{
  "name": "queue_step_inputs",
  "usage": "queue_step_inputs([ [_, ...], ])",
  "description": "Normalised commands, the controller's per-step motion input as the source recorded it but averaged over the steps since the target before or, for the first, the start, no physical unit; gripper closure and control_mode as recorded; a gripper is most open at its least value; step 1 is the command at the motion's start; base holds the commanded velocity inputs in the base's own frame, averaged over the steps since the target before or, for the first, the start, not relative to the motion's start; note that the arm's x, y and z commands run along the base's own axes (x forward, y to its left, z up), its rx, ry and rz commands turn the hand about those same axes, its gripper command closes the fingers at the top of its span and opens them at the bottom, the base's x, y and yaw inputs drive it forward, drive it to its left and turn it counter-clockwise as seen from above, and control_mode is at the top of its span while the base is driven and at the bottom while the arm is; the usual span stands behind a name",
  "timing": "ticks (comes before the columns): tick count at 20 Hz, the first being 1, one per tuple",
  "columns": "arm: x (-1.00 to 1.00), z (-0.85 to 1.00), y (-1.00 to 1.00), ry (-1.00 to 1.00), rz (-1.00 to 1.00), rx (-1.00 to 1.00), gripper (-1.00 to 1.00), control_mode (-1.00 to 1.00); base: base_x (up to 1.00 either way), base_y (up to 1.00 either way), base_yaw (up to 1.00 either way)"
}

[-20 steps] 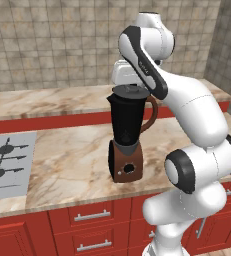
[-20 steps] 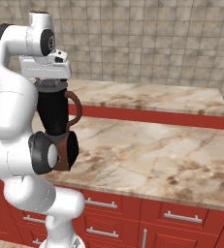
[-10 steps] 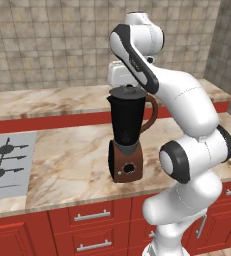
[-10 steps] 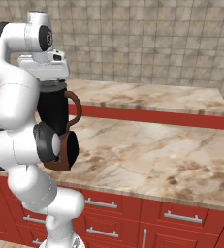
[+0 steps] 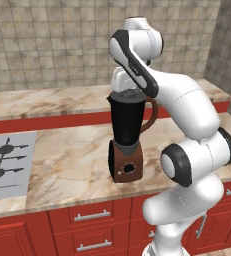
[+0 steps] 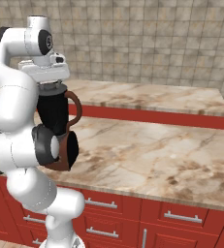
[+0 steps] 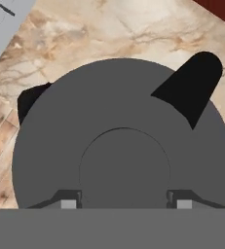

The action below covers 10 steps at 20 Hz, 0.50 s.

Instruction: Close the lid blender by securely placing the lid on top.

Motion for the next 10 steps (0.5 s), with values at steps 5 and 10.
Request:
queue_step_inputs([
  [5,0.0,0.0,0.05,-0.02,0.33,0.0,1.0,-1.0,0.0,0.0,0.0],
  [10,0.0,0.0,0.05,-0.01,0.34,0.0,1.0,-1.0,0.0,0.0,0.0],
])
